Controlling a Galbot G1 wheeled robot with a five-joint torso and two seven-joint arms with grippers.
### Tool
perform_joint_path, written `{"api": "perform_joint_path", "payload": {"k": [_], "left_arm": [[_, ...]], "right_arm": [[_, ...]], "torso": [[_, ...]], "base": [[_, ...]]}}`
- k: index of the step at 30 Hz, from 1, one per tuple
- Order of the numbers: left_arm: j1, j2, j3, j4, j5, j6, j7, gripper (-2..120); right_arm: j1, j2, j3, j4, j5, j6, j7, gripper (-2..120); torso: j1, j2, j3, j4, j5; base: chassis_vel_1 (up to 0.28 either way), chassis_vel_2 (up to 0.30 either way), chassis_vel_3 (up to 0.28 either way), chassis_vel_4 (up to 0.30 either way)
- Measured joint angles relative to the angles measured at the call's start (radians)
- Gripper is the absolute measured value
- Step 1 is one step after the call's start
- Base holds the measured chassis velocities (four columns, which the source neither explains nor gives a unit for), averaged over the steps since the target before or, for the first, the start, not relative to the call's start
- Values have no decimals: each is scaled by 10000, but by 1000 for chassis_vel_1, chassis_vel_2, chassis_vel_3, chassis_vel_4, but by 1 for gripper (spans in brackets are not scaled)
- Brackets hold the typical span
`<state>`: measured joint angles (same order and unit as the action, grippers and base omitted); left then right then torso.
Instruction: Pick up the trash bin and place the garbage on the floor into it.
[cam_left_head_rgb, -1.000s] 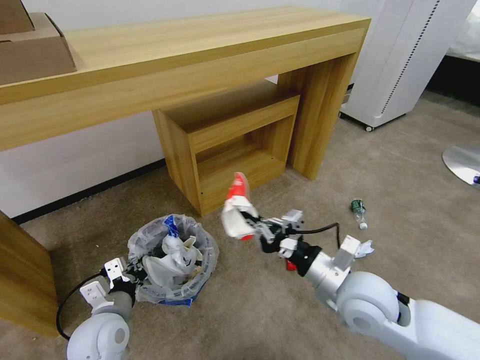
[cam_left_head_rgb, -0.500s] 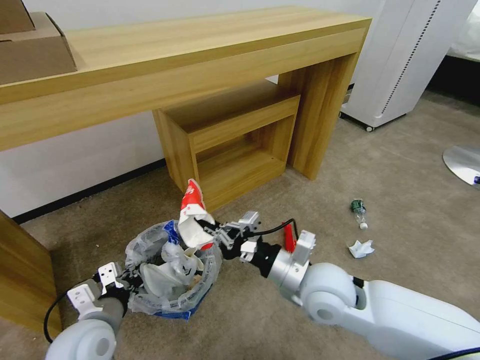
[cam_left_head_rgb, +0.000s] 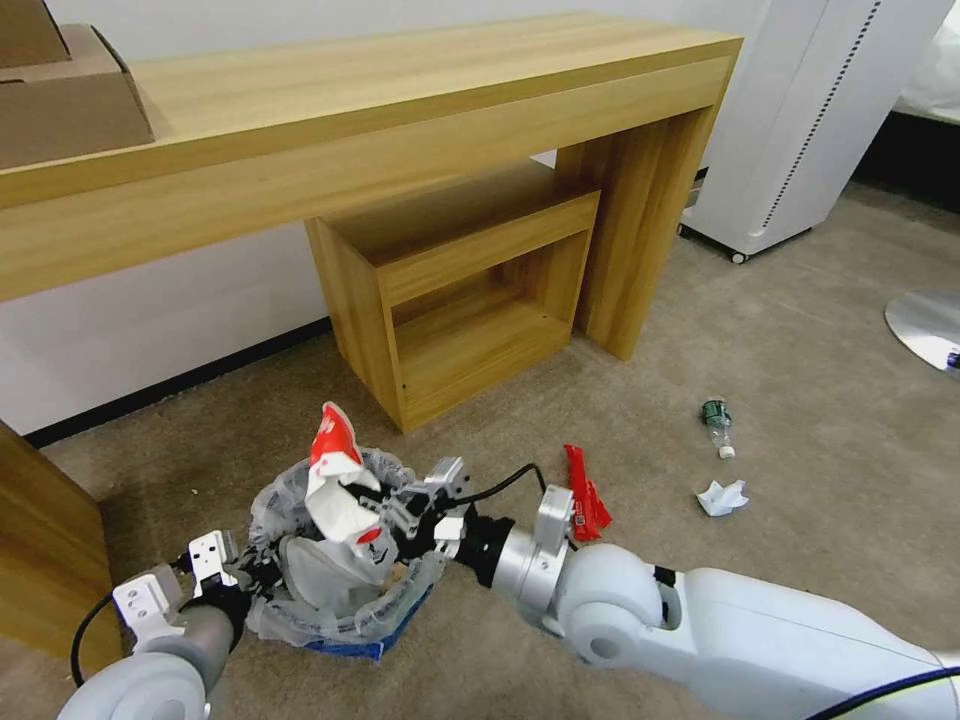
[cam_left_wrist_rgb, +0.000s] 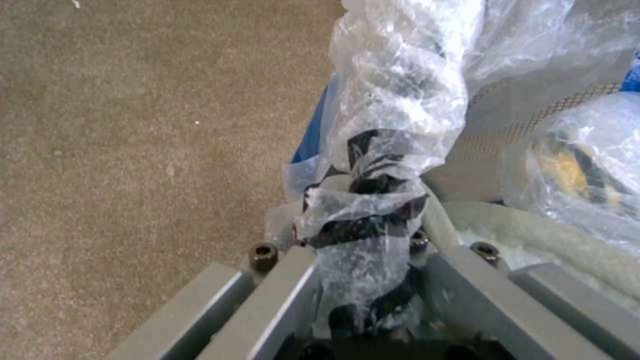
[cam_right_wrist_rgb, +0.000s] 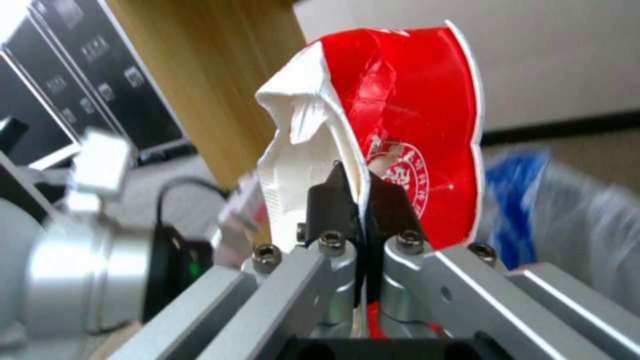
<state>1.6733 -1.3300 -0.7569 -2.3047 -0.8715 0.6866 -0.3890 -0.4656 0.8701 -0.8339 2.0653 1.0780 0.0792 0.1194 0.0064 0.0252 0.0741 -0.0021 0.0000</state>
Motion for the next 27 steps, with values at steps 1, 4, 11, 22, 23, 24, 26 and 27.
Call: {"api": "perform_joint_path", "payload": {"k": [1,4,11,22,23,24,26,27], "left_arm": [[0,0,0,0,0,0,0,0],[70,71,-64,-94,-24,-16,-4,0],[95,23,-52,-164,-24,-69,5,0],[-64,32,33,75,58,-160,67,0],[-113,28,49,146,81,-185,91,0],[-150,36,62,216,99,-208,118,0],[-190,65,74,287,110,-228,151,0],[-246,97,79,387,114,-241,180,0]], "right_arm": [[0,0,0,0,0,0,0,0],[54,274,-391,-404,-166,-325,476,0],[180,561,-754,-1016,-405,-594,832,0],[392,748,-1022,-1300,-498,-1074,1391,0],[357,735,-1019,-1300,-503,-1116,1417,0],[321,725,-972,-1300,-501,-1127,1417,0],[277,731,-894,-1295,-496,-1128,1419,4],[227,743,-802,-1290,-480,-1114,1420,11]], "torso": [[0,0,0,0,0],[0,0,0,0,0],[0,0,1,0,0],[0,0,0,0,0],[0,0,0,0,0],[0,0,1,0,0],[0,0,0,0,0],[0,0,0,0,0]], "base": [[0,0,0,0],[0,0,0,0],[0,0,0,0],[0,0,0,0],[0,0,0,0],[0,0,0,0],[0,0,0,0],[0,0,0,0]]}}
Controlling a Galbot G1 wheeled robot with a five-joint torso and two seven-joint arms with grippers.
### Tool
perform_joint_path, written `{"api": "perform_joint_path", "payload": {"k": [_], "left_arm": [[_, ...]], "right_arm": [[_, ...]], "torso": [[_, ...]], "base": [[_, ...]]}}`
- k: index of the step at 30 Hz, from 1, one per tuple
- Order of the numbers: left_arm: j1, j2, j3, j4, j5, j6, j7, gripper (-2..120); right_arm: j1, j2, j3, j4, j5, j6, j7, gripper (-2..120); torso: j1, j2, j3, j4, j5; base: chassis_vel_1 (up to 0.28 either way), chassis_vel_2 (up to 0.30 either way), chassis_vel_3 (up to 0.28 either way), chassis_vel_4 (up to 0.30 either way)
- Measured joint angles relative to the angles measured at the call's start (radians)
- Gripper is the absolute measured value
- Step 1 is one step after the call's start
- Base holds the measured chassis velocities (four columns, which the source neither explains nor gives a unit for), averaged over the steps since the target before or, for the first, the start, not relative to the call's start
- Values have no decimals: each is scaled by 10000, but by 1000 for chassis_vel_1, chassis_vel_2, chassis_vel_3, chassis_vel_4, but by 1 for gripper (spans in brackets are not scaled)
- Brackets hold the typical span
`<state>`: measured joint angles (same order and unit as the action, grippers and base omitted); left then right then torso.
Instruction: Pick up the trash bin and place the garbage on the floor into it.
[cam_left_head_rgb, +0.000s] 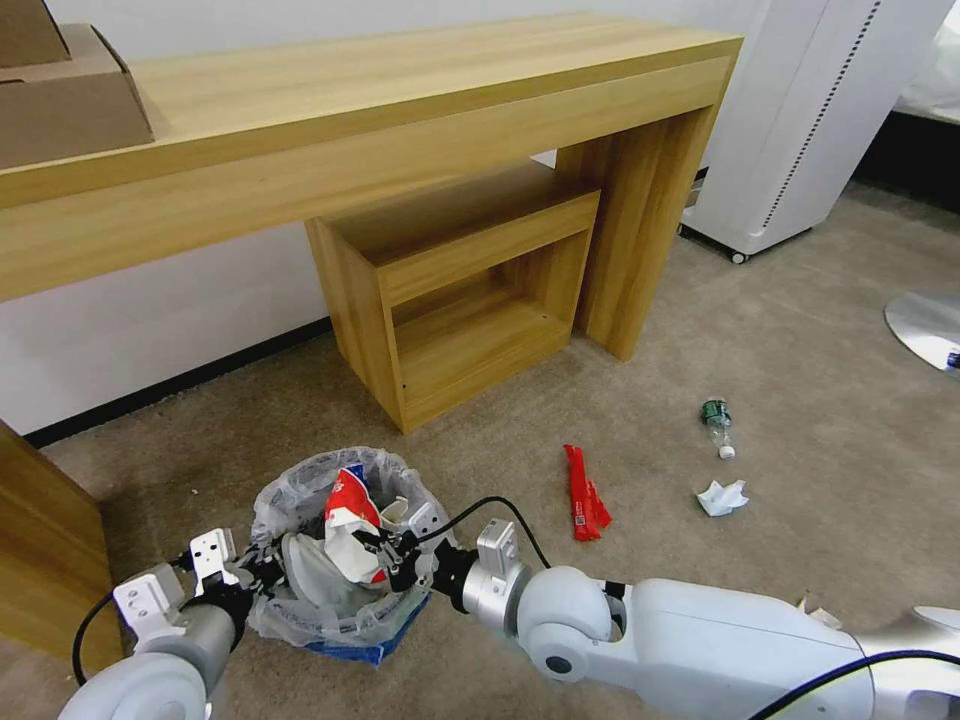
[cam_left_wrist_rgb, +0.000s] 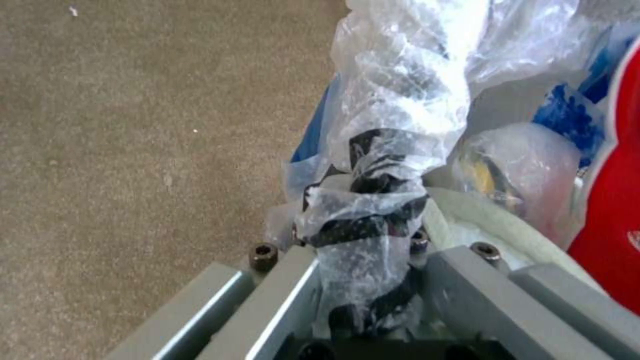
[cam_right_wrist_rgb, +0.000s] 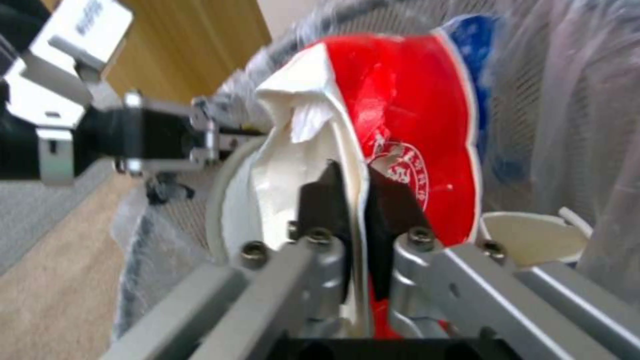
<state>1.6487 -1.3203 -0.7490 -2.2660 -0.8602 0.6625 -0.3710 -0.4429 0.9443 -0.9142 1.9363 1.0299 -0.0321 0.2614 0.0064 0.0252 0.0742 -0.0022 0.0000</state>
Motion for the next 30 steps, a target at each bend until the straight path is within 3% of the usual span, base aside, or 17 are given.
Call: {"api": "perform_joint_path", "payload": {"k": [6,9,24,30], "left_arm": [[-206,165,100,381,-3,-62,41,0],[-387,466,226,601,-116,-73,39,0],[-697,1586,567,1118,-442,-70,-3,0],[-931,1844,569,1470,-502,-72,21,0]], "right_arm": [[-126,-2,216,-7,16,95,-13,29],[-230,-45,361,-42,5,146,-38,44],[-464,-170,737,-118,-75,278,-71,96],[-542,-183,1110,-106,-54,341,-77,100]], "torso": [[0,0,0,1,-1],[0,0,0,0,0],[0,0,0,0,0],[0,0,0,0,0]], "base": [[0,0,0,0],[0,0,0,0],[0,0,0,0],[0,0,0,0]]}}
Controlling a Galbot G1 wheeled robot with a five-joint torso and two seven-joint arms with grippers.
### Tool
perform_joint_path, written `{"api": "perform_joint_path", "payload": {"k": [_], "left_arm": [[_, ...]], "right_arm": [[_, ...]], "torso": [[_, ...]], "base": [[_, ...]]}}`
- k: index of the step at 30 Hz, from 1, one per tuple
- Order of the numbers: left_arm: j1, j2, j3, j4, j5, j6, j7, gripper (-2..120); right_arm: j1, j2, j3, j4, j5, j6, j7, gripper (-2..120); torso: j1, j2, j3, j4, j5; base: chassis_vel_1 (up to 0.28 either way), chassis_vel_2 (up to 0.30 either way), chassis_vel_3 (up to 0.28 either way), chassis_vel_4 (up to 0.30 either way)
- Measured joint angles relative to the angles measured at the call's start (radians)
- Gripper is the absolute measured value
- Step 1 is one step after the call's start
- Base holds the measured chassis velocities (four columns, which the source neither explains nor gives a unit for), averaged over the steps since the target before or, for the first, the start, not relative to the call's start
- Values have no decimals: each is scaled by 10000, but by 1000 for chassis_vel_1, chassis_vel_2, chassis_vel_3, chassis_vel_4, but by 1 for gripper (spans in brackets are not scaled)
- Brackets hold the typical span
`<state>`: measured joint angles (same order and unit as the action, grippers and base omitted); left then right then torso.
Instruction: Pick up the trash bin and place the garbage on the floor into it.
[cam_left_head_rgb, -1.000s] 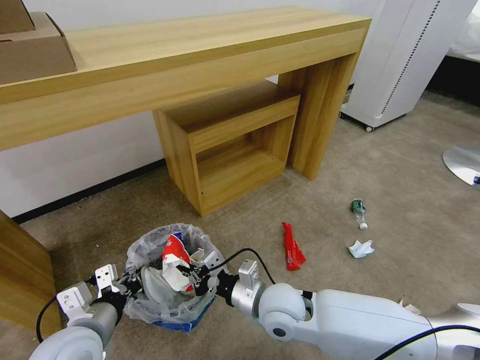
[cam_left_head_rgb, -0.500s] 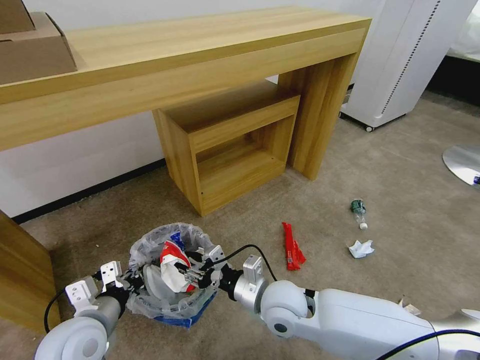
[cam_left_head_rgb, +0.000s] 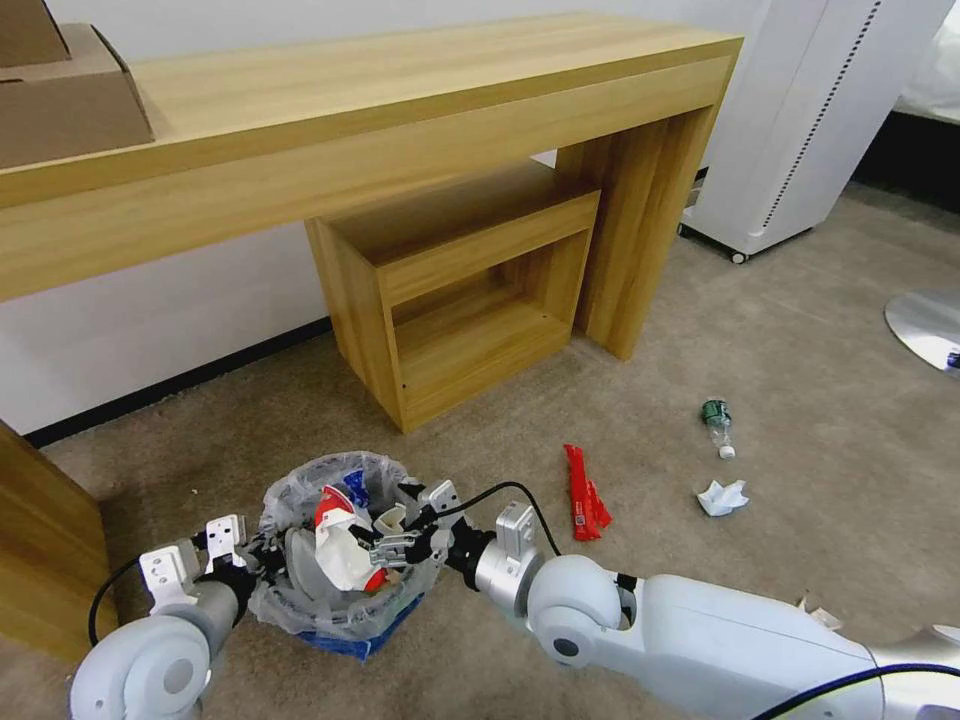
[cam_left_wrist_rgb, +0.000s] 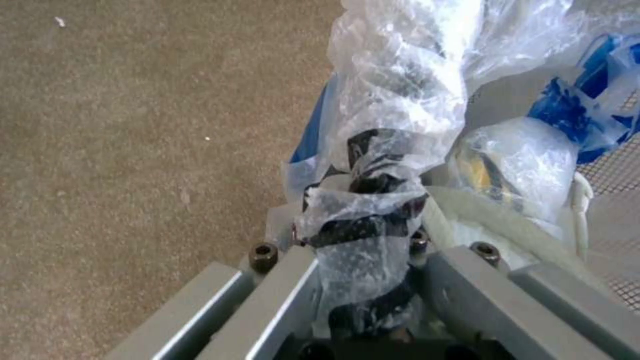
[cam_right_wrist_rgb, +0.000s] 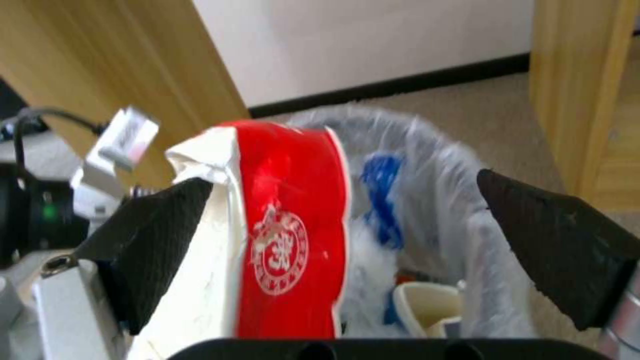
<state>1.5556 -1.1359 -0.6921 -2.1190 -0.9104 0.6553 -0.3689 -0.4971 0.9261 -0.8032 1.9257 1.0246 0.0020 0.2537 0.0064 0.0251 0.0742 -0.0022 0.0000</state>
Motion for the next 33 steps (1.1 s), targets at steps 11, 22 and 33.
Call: {"api": "perform_joint_path", "payload": {"k": [11,22,33], "left_arm": [[-89,-87,81,-65,-99,-5,-30,0],[-30,-210,63,-268,-117,-7,-53,0],[-26,-340,102,-259,-18,-68,-26,0]], "right_arm": [[-158,-134,260,1,-20,-102,-57,100],[130,126,-332,-170,73,-445,185,100],[657,150,-852,-261,-78,-324,-393,100]], "torso": [[0,1,0,0,2],[0,1,-1,0,1],[0,1,0,0,1]], "base": [[0,0,0,0],[0,0,0,0],[0,0,0,0]]}}
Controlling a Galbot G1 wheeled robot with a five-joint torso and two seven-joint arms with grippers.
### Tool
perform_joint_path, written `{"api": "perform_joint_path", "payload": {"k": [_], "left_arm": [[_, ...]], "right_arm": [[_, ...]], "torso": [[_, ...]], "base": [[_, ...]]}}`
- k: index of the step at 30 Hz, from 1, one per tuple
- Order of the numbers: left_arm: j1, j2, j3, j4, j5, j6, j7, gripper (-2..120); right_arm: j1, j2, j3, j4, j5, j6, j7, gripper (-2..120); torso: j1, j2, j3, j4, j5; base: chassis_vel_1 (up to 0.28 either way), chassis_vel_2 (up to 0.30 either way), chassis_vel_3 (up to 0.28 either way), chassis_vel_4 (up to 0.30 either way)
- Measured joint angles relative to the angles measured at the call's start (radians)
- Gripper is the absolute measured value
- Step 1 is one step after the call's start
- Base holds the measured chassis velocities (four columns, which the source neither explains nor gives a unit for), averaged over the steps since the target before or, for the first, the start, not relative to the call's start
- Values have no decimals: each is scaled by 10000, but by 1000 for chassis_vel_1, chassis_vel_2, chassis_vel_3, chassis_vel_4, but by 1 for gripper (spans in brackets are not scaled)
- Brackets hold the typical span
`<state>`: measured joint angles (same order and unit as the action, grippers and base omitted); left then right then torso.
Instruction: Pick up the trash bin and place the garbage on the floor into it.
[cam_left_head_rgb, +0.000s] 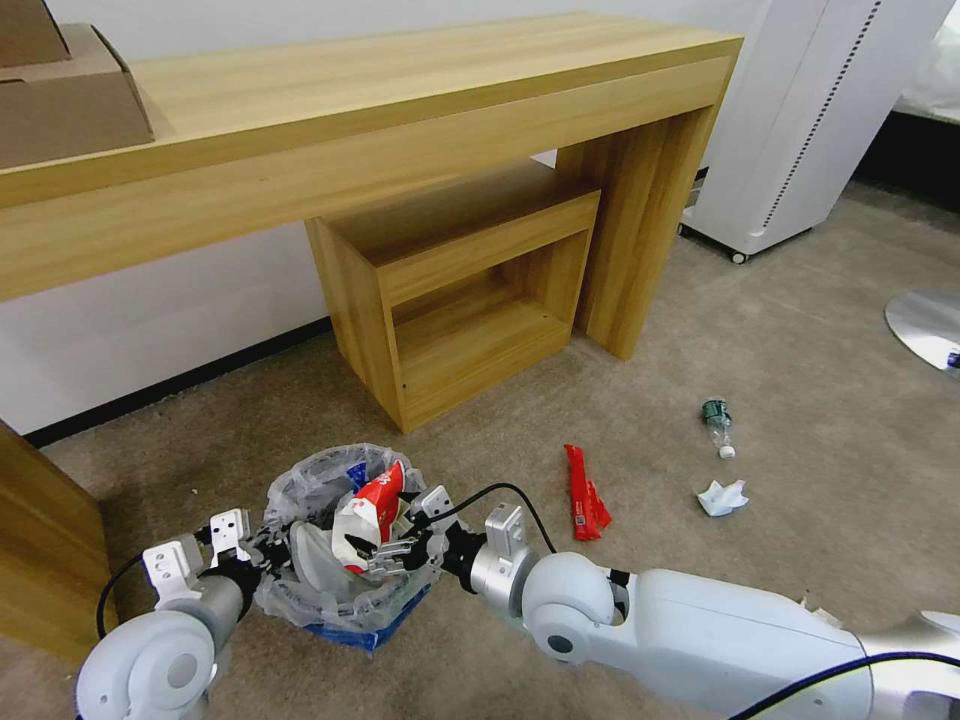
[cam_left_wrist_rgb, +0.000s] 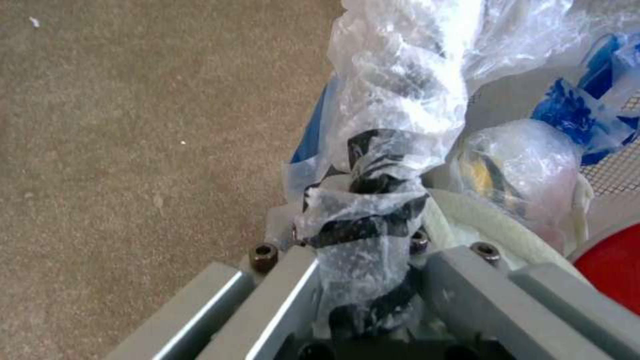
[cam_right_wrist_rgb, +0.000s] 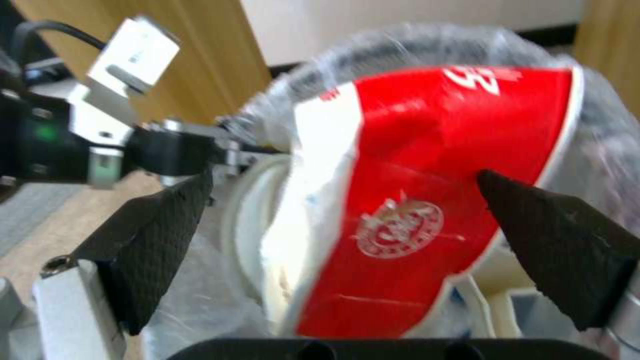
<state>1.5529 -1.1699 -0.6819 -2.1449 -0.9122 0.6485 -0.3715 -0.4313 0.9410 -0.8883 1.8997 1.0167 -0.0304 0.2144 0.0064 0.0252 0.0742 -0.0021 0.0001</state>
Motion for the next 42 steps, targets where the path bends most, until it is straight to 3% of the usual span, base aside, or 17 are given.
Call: {"api": "perform_joint_path", "payload": {"k": [15,27,42], "left_arm": [[47,-1,-80,35,38,-68,18,0],[20,-39,-68,102,108,-72,29,0],[45,-42,-130,128,147,-75,39,0]], "right_arm": [[-79,11,-22,-332,-287,1432,-1296,100],[-86,20,159,-127,-129,1557,-1459,100],[-558,-116,1355,139,191,2024,-1922,100]], "torso": [[0,0,0,0,0],[0,0,0,0,0],[0,0,0,0,0]], "base": [[0,0,0,0],[0,0,0,0],[0,0,0,0]]}}
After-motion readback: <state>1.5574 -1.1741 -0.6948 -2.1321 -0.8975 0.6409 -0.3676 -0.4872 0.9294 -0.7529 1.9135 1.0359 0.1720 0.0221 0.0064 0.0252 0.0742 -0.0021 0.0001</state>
